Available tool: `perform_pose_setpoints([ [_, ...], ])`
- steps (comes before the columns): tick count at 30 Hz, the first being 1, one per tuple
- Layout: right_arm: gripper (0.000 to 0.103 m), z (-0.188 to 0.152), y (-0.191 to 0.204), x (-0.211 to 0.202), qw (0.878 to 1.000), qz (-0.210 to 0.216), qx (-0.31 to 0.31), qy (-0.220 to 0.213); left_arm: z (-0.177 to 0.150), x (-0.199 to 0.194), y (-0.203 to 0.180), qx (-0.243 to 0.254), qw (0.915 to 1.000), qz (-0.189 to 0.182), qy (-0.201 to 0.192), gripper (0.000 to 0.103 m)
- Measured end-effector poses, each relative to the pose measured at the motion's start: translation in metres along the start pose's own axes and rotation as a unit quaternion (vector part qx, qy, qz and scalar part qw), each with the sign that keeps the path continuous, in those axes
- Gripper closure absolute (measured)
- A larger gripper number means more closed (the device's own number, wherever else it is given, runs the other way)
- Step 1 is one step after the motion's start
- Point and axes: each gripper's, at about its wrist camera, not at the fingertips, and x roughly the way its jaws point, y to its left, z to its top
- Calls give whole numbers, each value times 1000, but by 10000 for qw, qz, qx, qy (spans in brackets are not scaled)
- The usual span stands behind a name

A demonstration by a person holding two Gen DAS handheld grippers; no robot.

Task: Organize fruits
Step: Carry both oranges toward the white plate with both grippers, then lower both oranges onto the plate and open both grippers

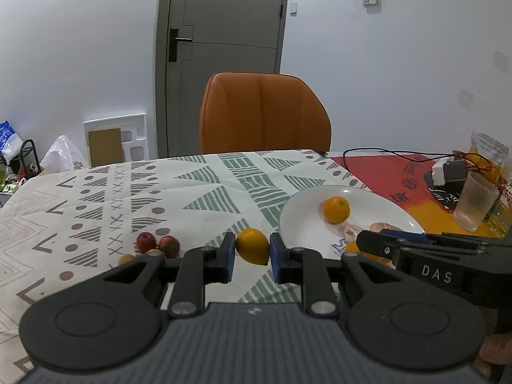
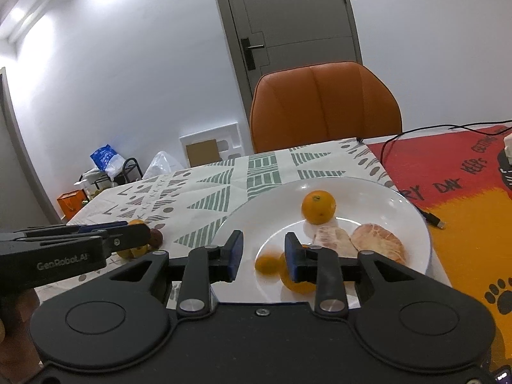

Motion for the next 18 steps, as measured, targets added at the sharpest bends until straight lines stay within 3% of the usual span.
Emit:
perform_pose_setpoints([
  [18, 71, -15, -28, -27, 9994, -217, 258, 21, -1, 20, -47, 278, 9985, -446, 128, 82],
])
